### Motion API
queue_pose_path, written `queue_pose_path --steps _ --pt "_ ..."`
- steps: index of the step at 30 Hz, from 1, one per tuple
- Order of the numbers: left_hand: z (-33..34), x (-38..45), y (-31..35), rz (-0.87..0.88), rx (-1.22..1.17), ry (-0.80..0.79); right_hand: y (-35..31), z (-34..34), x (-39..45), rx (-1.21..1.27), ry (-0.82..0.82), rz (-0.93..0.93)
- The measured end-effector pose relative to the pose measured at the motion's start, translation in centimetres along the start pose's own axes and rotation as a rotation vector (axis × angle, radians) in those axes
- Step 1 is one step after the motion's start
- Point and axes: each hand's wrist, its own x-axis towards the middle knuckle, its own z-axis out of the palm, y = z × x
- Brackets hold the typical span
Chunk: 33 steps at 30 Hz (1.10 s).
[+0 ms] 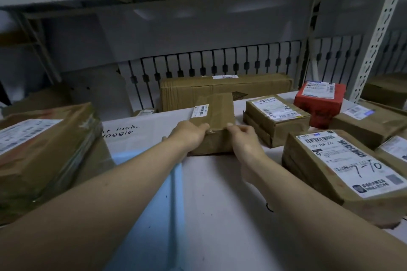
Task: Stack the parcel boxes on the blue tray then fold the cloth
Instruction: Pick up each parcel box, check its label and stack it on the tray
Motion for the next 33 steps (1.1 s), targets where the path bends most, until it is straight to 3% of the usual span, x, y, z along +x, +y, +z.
queue_pose_path --steps 5,9,12,16,18,24,33 --pt "0.2 -2.1 0.2 0.048 -0.099 0.090 -0.7 -2.0 -1.0 0.125 0.092 0.043" --pt "-0.5 -5.2 -0.4 0.084 -0.381 0.044 -0.9 -3.4 -3.1 0.217 0.113 0.082" --pt "-2.2 -7.7 -0.7 0.073 -0.627 -0.083 -1.6 -4.2 -5.4 0.296 0.047 0.052" --pt "-4.8 -11.3 -0.5 -0.080 -0.905 -0.338 -2.1 -5.4 -9.1 0.397 -0.058 0.028" --pt "-5.4 -12.6 -0.6 -0.070 -0.937 -0.388 -2.0 -6.0 -10.7 0.379 -0.122 0.006" --pt "-6.7 -16.1 -2.3 0.030 -0.905 -0.317 -2.6 -7.7 -14.3 0.153 -0.219 -0.038" --pt "-7.8 -19.9 -4.5 0.152 -0.855 -0.318 -3.6 -8.6 -16.8 0.056 -0.356 -0.096"
